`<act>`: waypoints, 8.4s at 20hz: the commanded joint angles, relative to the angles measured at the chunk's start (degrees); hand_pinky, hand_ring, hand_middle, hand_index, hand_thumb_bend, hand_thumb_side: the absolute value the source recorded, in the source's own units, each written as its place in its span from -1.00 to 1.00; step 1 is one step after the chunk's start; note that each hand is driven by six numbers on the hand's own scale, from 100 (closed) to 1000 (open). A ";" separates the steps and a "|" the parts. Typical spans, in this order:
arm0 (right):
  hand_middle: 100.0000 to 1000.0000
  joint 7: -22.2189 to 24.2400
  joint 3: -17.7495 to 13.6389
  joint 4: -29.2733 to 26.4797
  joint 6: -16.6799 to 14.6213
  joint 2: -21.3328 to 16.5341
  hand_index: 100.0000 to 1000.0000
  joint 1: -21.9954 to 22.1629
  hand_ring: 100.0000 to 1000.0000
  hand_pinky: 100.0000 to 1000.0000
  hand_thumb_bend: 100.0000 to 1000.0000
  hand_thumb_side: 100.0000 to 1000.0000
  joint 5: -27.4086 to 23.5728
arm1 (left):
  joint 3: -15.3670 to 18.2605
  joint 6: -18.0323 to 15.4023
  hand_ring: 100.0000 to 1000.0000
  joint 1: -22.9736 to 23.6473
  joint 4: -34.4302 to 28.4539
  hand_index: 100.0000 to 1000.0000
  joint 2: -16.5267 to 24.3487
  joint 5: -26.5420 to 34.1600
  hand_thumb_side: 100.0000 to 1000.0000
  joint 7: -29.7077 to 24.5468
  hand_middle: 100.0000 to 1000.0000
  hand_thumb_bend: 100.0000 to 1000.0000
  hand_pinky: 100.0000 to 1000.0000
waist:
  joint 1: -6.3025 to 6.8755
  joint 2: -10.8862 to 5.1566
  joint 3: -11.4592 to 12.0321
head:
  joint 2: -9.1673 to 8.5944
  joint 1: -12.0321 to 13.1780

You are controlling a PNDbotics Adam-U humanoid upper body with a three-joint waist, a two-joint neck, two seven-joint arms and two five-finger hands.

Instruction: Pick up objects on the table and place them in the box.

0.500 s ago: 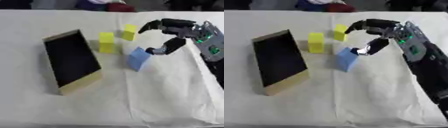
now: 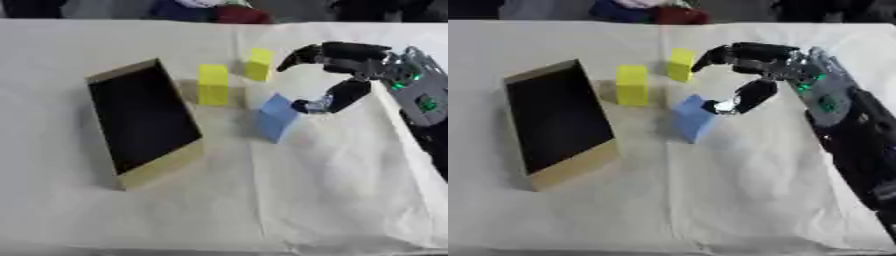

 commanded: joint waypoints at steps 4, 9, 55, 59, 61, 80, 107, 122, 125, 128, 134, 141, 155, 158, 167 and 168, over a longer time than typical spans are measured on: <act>0.65 5.31 0.13 -0.91 -5.38 -0.90 0.82 -0.22 0.86 0.78 -0.54 0.00 0.79 | -0.02 -0.10 0.21 -0.82 -0.95 0.57 1.15 0.16 0.35 -0.32 0.51 -1.00 0.09 | 0.20 -0.49 0.15 | 0.30 -0.40; 0.65 4.61 0.28 -1.16 -5.02 -0.58 0.82 0.06 0.86 0.78 -0.54 0.00 1.47 | -0.04 -0.09 0.21 -0.86 -0.95 0.57 1.13 0.20 0.35 -0.36 0.51 -1.00 0.09 | 0.20 -0.47 0.22 | 0.30 -0.50; 0.56 -4.14 -2.00 2.38 1.12 4.64 0.76 2.34 0.60 0.30 -0.54 0.16 16.56 | -0.49 -0.19 0.22 -1.65 -0.95 0.57 0.51 0.74 0.34 -1.63 0.51 -1.00 0.10 | 0.71 0.70 1.51 | -1.15 -1.12; 0.44 -4.14 -1.91 2.34 1.11 4.72 0.67 2.51 0.47 0.16 -0.65 0.09 15.38 | -0.46 -0.24 0.22 -1.63 -0.95 0.56 0.50 0.74 0.33 -1.63 0.51 -1.00 0.10 | 0.79 0.72 1.50 | -1.11 -1.14; 0.39 -4.08 -1.91 2.17 1.22 4.77 0.61 2.52 0.45 0.13 -0.66 0.06 14.14 | -0.48 -0.24 0.22 -1.63 -0.95 0.56 0.50 0.73 0.32 -1.68 0.51 -1.00 0.10 | 0.80 0.70 1.43 | -1.11 -1.13; 0.27 -3.67 -1.07 -1.95 6.08 5.95 0.48 0.96 0.47 0.15 -1.00 -0.13 5.89 | -0.45 -0.20 0.23 -1.55 -0.95 0.56 0.65 0.85 0.30 -1.69 0.52 -1.00 0.11 | 0.59 0.09 1.34 | -1.06 -1.00; 0.32 -4.84 2.51 -2.72 9.29 26.75 0.49 -15.15 0.50 0.22 -1.00 -0.38 15.46 | -0.93 -0.28 0.23 -2.14 -0.95 0.56 0.54 1.51 0.30 -2.31 0.52 -1.00 0.12 | 0.32 0.08 3.84 | -0.44 -2.27; 0.33 -12.23 2.07 5.51 6.31 33.47 0.49 -14.08 0.52 0.23 -1.00 -0.39 30.63 | -0.88 -0.27 0.23 -2.48 -0.95 0.56 0.18 1.63 0.30 -2.49 0.52 -1.00 0.12 | 0.34 0.73 4.82 | -1.19 -2.29; 0.33 -13.41 1.83 5.89 6.37 33.48 0.49 -13.91 0.52 0.23 -1.00 -0.39 31.76 | -0.88 -0.25 0.23 -2.47 -0.95 0.56 0.15 1.60 0.30 -2.52 0.52 -1.00 0.12 | 0.37 0.76 4.75 | -1.27 -2.29; 0.33 -13.96 1.68 6.18 6.45 33.24 0.49 -13.80 0.52 0.23 -1.00 -0.39 32.28 | -0.87 -0.23 0.23 -2.44 -0.95 0.56 0.14 1.58 0.30 -2.53 0.52 -1.00 0.12 | 0.37 0.80 4.67 | -1.35 -2.29; 0.34 -13.60 1.82 6.42 6.13 33.02 0.48 -13.58 0.54 0.24 -1.00 -0.38 32.20 | -0.87 -0.22 0.23 -2.39 -0.95 0.56 0.09 1.55 0.30 -2.56 0.52 -1.00 0.12 | 0.41 0.88 4.56 | -1.30 -2.33; 0.42 -9.72 2.31 6.29 4.24 32.87 0.51 -13.74 0.66 0.40 -1.00 -0.30 31.37 | -0.86 -0.17 0.23 -2.36 -0.95 0.56 0.07 1.51 0.30 -2.58 0.52 -1.00 0.12 | 0.41 0.88 4.41 | -1.28 -2.35; 0.71 -3.35 2.04 6.51 0.44 32.11 0.69 -14.20 1.00 0.76 -0.54 0.07 38.30 | -0.80 -0.18 0.23 -2.22 -0.95 0.56 0.08 1.45 0.30 -2.53 0.52 -1.00 0.12 | 0.42 0.85 4.26 | -0.66 -2.82; 0.72 -3.44 1.93 6.24 0.13 31.99 0.71 -14.26 1.00 0.77 -0.48 0.09 39.14 | -0.78 -0.15 0.23 -2.19 -0.95 0.56 0.05 1.40 0.31 -2.51 0.52 -1.00 0.12 | 0.38 0.94 4.24 | -0.60 -3.49; 0.69 -4.27 1.60 4.60 0.49 31.95 0.71 -14.11 1.00 0.76 -0.52 0.14 38.69 | -0.77 -0.15 0.23 -2.26 -0.95 0.56 0.08 1.40 0.30 -2.50 0.52 -1.00 0.12 | 0.44 0.98 4.17 | -0.71 -3.75; 0.69 -4.57 1.42 4.13 0.79 31.95 0.71 -14.09 1.00 0.76 -0.54 0.14 38.42 | -0.77 -0.16 0.23 -2.27 -0.95 0.56 0.10 1.41 0.30 -2.50 0.52 -1.00 0.12 | 0.47 0.96 4.15 | -0.77 -3.77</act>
